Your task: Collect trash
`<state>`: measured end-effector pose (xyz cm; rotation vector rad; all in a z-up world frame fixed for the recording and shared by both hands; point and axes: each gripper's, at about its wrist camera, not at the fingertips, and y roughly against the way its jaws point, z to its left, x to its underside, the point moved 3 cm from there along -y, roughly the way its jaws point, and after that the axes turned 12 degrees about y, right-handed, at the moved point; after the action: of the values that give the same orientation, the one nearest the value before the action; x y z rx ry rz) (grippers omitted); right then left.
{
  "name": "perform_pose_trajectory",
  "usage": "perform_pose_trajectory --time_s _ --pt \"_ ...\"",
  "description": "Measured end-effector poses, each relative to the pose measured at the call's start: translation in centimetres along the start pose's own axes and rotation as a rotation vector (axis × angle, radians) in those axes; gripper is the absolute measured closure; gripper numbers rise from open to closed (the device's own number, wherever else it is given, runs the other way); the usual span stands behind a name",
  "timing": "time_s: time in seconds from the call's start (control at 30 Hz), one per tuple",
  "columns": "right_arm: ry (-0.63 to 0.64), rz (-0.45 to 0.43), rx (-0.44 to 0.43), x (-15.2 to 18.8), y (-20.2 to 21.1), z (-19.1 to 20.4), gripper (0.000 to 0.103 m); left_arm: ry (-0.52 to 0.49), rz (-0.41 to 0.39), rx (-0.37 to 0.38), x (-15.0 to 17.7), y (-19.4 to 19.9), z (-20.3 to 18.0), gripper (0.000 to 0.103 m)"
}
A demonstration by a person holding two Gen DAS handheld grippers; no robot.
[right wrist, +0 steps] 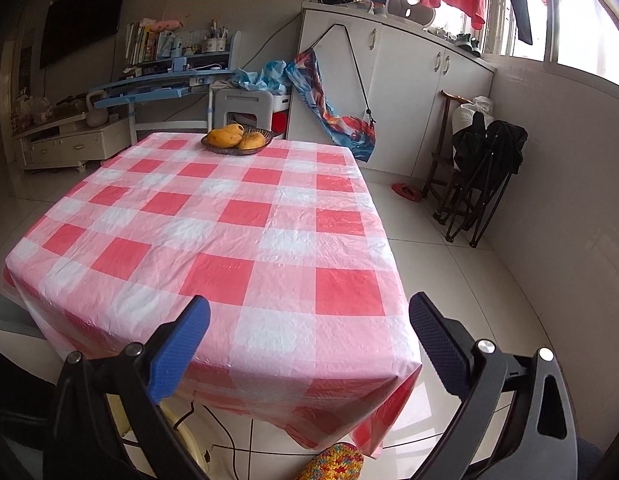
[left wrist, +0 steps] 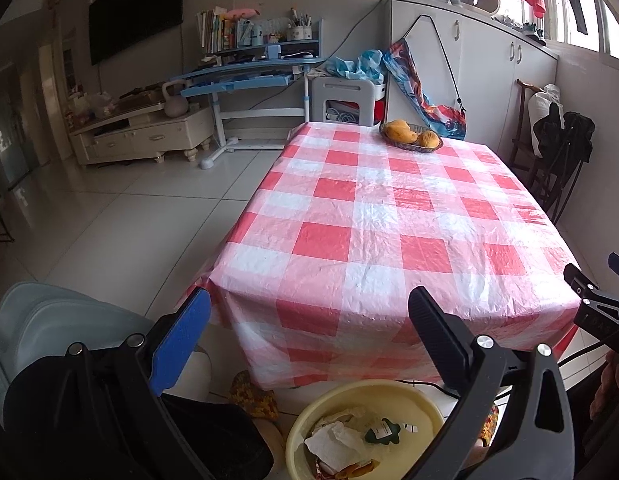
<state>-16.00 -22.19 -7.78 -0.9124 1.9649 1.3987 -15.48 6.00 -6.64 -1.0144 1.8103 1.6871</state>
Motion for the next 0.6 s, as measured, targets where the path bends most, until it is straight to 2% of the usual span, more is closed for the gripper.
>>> perform_pose_trajectory --time_s 0.6 --pt "0.014 0.002 -0.005 0.05 0.09 0.32 0.008 0.0 -0.002 -0.001 -0.04 0.01 -0.03 0.007"
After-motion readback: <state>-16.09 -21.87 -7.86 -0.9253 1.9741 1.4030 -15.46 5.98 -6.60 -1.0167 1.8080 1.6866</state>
